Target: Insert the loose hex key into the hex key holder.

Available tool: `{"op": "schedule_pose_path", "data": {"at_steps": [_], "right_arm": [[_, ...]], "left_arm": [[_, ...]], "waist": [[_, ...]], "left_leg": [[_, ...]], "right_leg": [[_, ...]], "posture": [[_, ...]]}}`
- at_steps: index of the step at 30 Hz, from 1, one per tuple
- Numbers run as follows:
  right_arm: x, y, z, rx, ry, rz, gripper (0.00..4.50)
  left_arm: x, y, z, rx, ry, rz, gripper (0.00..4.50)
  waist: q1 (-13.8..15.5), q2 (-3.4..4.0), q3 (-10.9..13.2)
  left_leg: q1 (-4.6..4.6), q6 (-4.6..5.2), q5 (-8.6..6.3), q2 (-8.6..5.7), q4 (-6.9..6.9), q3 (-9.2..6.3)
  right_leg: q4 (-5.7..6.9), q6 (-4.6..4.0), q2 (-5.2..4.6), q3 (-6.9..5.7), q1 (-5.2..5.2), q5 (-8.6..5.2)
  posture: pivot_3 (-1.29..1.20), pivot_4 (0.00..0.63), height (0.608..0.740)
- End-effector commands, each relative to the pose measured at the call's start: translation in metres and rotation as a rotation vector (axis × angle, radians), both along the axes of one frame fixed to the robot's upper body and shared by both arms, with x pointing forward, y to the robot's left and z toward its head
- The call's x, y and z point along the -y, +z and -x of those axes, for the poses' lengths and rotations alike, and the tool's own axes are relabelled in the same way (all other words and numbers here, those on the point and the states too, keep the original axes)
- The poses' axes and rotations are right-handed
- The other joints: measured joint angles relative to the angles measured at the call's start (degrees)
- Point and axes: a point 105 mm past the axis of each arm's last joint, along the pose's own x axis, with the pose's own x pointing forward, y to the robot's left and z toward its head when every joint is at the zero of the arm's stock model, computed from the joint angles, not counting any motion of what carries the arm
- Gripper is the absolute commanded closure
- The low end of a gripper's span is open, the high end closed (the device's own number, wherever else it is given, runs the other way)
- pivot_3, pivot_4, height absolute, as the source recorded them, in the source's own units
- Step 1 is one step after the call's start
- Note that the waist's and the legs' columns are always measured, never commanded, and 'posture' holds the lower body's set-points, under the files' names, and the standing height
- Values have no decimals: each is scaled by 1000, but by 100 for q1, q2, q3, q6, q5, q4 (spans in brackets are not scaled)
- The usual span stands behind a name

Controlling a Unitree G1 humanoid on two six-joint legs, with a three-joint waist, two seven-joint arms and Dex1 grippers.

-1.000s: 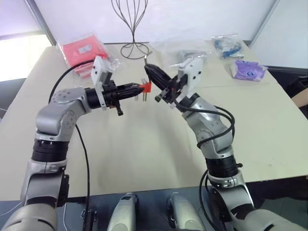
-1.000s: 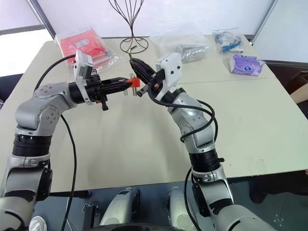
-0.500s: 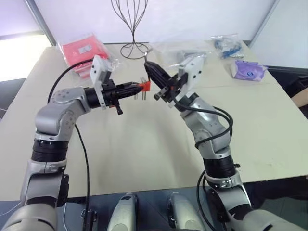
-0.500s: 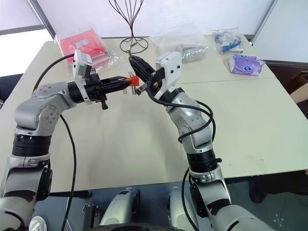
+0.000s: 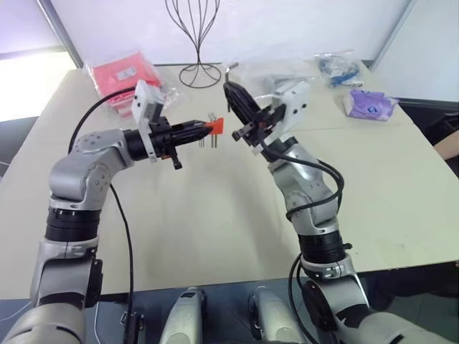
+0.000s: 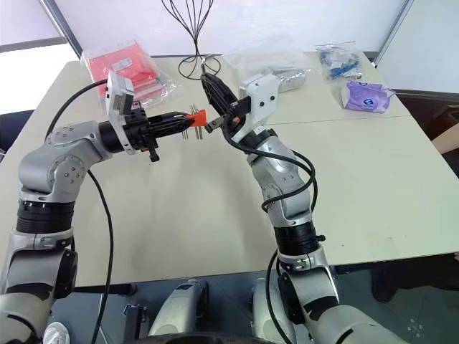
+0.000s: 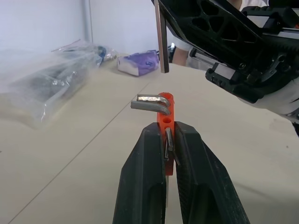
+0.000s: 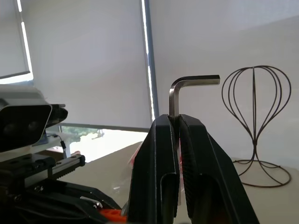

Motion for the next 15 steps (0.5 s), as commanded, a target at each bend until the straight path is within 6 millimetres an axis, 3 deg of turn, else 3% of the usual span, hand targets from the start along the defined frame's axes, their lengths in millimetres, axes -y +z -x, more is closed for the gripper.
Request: {"op": "schedule_pose_path", "data": {"at_steps": [1, 15], "right_arm": [[1, 19, 7, 72, -3, -50, 4434], [-14, 15, 18, 76, 54, -47, 4434]], "left_arm": [[0, 22, 5, 77, -8, 26, 4500], [1, 23, 2, 84, 6, 36, 4500]], "waist": [[1, 0, 0], [3, 0, 0]], "left_leg": [[0, 0, 0, 0, 0, 0], [0, 0, 0, 0, 0, 0]], "right_leg": [[0, 0, 0, 0, 0, 0], [0, 0, 0, 0, 0, 0]], "posture": [[0, 150, 740], [0, 150, 740]]}}
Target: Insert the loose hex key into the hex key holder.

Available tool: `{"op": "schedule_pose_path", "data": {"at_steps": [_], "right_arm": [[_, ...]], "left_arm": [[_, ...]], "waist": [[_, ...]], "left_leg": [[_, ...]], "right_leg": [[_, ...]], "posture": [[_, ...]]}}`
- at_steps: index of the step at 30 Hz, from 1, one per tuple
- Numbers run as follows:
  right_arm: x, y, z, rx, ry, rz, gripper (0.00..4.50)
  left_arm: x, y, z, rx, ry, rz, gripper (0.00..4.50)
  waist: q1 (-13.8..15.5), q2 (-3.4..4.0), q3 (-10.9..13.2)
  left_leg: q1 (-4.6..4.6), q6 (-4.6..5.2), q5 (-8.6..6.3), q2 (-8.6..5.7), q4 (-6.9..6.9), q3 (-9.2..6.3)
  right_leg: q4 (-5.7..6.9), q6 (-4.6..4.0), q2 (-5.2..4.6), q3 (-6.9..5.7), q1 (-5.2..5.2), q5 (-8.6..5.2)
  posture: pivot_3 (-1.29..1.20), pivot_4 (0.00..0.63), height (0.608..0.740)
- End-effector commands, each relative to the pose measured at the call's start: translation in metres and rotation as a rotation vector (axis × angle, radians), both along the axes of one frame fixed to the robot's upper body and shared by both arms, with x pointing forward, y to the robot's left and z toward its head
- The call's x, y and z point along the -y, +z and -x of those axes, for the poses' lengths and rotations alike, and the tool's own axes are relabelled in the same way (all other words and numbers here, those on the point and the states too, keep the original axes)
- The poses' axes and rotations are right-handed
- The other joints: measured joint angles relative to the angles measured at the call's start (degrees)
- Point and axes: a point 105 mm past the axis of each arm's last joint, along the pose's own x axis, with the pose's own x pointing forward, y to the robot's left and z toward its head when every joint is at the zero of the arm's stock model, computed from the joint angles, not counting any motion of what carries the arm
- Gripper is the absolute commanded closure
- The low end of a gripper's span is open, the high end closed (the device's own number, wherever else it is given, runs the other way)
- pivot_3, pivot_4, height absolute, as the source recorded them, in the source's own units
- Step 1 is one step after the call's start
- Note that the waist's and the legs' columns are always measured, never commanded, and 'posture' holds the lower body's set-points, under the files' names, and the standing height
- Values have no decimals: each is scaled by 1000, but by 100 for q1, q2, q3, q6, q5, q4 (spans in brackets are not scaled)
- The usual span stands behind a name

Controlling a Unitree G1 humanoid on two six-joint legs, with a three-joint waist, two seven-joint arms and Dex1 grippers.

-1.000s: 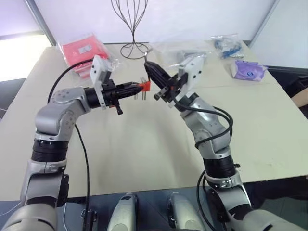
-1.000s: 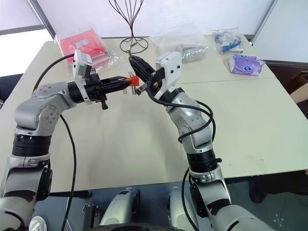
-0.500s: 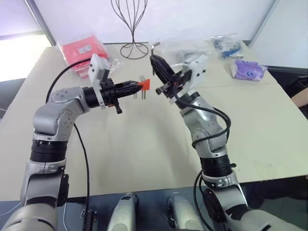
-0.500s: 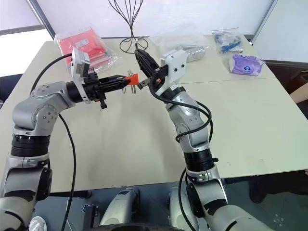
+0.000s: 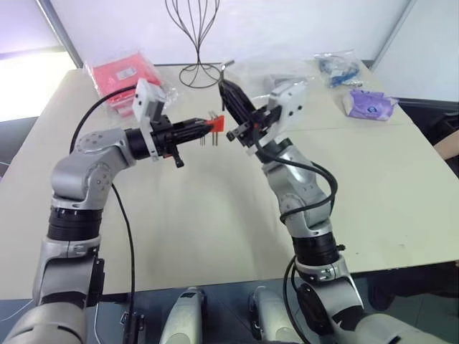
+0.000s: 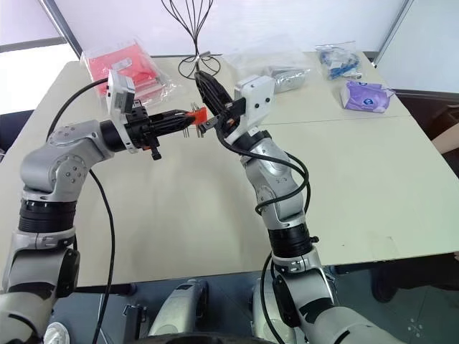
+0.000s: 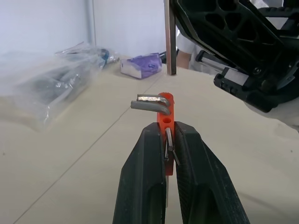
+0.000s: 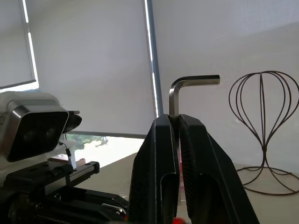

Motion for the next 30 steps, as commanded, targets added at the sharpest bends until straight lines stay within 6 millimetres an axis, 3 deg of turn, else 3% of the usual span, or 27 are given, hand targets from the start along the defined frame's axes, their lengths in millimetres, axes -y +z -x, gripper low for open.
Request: {"op": "schedule_pose_path", "data": {"at_steps": [1, 14, 30], "right_arm": [[-1, 15, 11, 66, 13, -30, 4434], [-1, 11, 8, 56, 9, -28, 4434], [1, 25, 8, 88, 5, -44, 4434]], "left_arm": [[-2, 19, 4, 71, -3, 25, 4500], [-4, 29, 5, 65, -4, 80, 4500], [0, 19, 7, 58, -17, 33, 4500]], "waist": [[3, 0, 0], [0, 0, 0], [1, 0, 0]], "left_leg": [[0, 0, 0, 0, 0, 0], [0, 0, 0, 0, 0, 0], [0, -1, 0, 0, 0, 0]], "right_leg": [[0, 0, 0, 0, 0, 0], [0, 0, -1, 0, 0, 0], [0, 0, 0, 0, 0, 0]], "posture": [[0, 150, 740], [0, 150, 740], [0, 150, 740]]}}
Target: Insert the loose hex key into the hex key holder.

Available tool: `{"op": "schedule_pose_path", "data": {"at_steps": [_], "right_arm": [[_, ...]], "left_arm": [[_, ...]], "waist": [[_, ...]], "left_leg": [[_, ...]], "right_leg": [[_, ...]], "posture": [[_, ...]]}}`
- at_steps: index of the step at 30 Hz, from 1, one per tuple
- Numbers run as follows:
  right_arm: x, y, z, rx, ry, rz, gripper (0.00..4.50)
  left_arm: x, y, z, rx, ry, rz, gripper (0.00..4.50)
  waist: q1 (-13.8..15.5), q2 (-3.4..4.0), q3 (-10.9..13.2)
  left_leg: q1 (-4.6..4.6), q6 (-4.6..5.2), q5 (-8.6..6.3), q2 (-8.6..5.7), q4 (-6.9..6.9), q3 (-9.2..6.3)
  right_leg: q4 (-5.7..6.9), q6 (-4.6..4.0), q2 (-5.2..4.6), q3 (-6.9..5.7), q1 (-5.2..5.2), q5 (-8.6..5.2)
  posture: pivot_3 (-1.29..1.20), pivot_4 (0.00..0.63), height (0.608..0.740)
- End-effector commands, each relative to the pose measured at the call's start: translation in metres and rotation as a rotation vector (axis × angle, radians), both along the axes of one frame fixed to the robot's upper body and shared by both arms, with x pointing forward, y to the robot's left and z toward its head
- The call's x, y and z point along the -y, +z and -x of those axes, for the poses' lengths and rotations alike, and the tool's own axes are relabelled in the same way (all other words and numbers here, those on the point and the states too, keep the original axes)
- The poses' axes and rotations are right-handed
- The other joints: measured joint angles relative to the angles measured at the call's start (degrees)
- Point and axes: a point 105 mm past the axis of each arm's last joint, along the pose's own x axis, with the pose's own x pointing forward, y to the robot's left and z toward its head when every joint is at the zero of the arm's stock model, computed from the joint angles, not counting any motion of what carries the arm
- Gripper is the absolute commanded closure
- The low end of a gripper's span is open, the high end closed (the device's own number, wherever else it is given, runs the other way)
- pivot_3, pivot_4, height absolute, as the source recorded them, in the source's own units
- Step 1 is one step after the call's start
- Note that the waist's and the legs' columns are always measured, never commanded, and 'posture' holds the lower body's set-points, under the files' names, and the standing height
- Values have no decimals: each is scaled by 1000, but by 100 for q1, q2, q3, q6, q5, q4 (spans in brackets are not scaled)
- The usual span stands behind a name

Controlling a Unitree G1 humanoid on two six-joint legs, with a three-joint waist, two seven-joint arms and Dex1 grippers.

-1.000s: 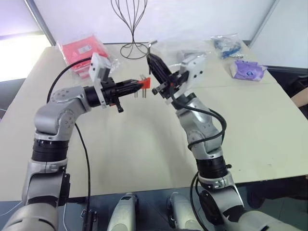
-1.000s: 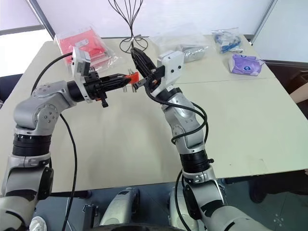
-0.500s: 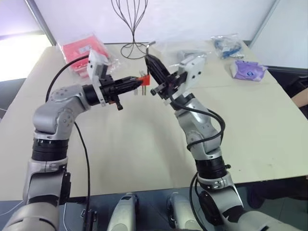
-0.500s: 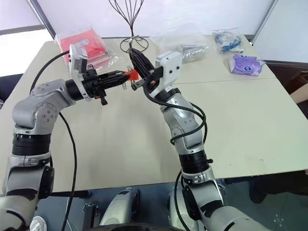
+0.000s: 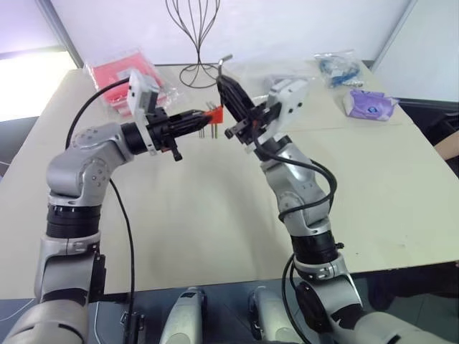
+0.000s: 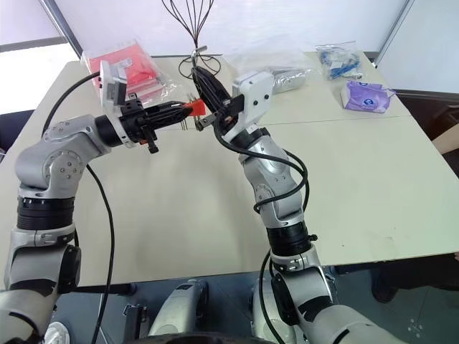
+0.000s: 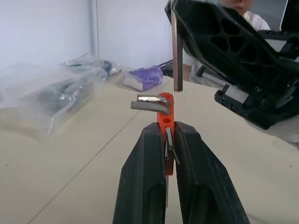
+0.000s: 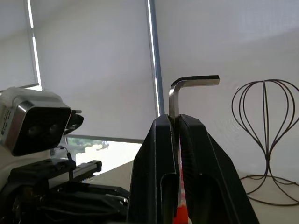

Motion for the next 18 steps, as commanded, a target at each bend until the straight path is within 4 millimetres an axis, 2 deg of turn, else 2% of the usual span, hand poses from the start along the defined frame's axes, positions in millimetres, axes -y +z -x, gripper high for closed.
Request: {"op": "schedule_pose_path", "data": {"at_steps": [1, 18], "right_arm": [[0, 14, 8, 54, 8, -34, 4434], [-4, 5, 5, 33, 13, -30, 4434]], "left_arm": [[3, 8, 7, 55, -18, -12, 4500], [5, 9, 11, 50, -33, -8, 4500]], "waist": [[0, 0, 0], [-1, 0, 0]], "left_leg": [[0, 0, 0, 0, 0, 0], [0, 0, 0, 0, 0, 0]], "right_leg": [[0, 0, 0, 0, 0, 0], [0, 0, 0, 0, 0, 0]], "posture": [[0, 150, 740], [0, 150, 740]]}}
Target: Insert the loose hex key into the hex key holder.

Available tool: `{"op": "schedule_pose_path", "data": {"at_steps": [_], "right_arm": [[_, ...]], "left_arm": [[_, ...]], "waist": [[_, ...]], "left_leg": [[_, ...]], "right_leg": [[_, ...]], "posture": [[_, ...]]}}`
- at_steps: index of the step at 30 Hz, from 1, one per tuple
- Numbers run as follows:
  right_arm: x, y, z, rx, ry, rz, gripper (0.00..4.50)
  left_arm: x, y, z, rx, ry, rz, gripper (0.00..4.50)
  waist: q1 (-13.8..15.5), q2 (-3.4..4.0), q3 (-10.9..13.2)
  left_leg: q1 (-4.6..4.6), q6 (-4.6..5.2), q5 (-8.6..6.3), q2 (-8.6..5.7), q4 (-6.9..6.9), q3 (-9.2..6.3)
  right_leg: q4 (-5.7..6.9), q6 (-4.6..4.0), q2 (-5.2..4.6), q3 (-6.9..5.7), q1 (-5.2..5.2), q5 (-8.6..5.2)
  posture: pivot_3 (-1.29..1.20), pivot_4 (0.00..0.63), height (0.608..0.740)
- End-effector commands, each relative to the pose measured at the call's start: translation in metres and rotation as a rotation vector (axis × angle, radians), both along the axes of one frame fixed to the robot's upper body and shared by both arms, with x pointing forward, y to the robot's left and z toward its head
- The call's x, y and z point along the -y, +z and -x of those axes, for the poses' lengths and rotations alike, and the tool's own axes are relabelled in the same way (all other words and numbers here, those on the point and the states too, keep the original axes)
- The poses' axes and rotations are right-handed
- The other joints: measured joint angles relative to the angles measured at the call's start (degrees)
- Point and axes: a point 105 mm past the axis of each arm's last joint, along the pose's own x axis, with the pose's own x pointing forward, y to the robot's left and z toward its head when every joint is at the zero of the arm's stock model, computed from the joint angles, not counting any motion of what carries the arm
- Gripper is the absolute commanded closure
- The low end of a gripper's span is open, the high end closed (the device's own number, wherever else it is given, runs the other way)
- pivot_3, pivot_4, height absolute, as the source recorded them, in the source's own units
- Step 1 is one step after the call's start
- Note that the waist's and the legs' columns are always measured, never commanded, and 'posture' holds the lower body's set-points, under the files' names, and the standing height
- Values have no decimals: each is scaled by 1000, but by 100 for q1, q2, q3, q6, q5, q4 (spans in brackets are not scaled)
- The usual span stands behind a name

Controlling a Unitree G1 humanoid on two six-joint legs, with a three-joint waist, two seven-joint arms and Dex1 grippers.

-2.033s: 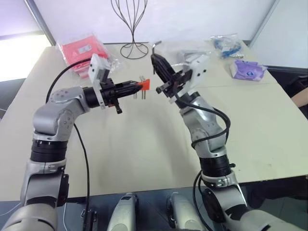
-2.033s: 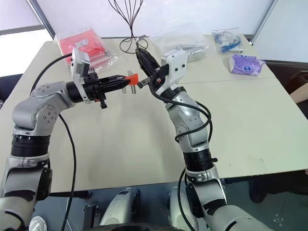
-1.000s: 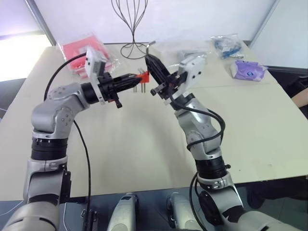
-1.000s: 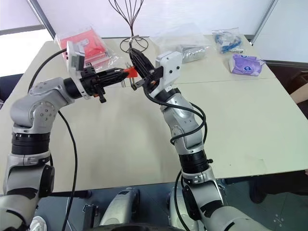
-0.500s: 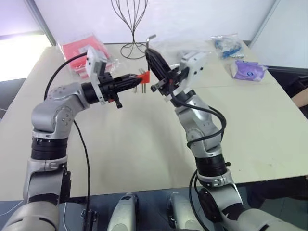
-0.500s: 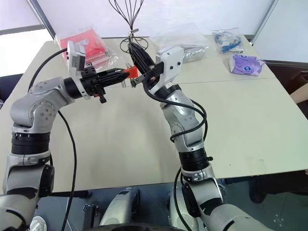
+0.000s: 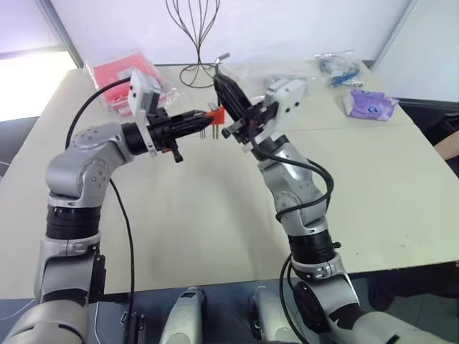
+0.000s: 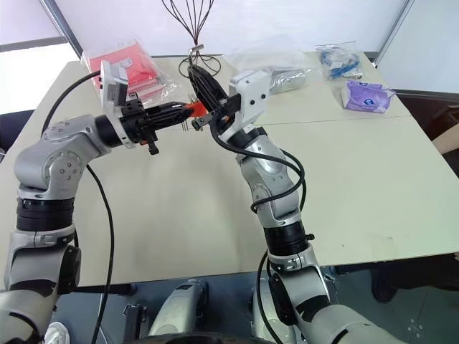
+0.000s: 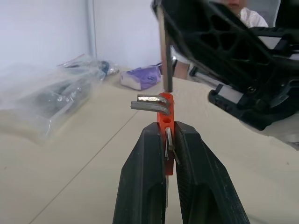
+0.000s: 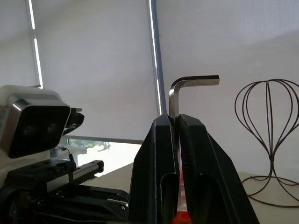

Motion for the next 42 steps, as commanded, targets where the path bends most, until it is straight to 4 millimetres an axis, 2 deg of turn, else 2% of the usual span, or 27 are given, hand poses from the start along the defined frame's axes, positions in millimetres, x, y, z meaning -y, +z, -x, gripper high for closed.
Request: {"op": "schedule_pose_path", "data": {"at_steps": [1, 22, 42], "right_arm": [[0, 10, 6, 47, 5, -28, 4434], [8, 10, 4, 50, -22, -23, 4434], [3, 8, 7, 44, -3, -24, 4434]], "left_arm": [[2, 8, 7, 31, -23, 4, 4500], [-1, 12, 5, 32, -8, 15, 4500], [0, 15, 3, 40, -7, 29, 4500]], "waist": [[0, 0, 0], [1, 0, 0], [0, 0, 0]], "left_leg": [[0, 0, 0, 0, 0, 0], [0, 0, 0, 0, 0, 0], [0, 0, 0, 0, 0, 0]], "right_leg": [[0, 0, 0, 0, 0, 0], [0, 0, 0, 0, 0, 0], [0, 0, 0, 0, 0, 0]], "posture": [[0, 150, 740], [0, 150, 740], [0, 150, 740]]}}
